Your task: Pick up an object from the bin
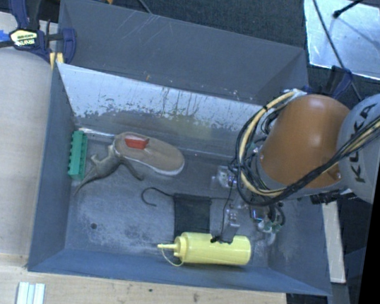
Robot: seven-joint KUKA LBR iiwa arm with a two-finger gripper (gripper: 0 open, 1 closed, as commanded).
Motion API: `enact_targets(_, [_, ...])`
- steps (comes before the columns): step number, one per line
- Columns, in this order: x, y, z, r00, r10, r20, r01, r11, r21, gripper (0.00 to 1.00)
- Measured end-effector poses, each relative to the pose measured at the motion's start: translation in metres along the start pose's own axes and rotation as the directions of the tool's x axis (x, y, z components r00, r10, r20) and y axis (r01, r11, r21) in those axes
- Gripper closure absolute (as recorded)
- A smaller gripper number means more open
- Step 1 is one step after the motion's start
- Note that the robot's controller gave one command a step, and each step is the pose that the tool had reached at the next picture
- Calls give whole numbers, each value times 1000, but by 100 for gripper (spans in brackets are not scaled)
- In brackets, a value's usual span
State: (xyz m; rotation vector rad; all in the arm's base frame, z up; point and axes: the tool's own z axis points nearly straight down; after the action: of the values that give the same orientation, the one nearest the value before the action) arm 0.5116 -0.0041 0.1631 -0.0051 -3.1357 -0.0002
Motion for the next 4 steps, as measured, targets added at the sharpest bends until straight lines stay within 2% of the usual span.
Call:
enact_targets(1, [-2,0,-5,1000,0,9,0,1000,0,0])
enact_targets(2, [20,-13,74,997,-77,7,77,997,-2,0])
enact_targets(3, [23,-15,74,996,-89,11,89,996,-3,0])
enact_targets(4, [26,-22,59,967,-253,13,253,967,3,0])
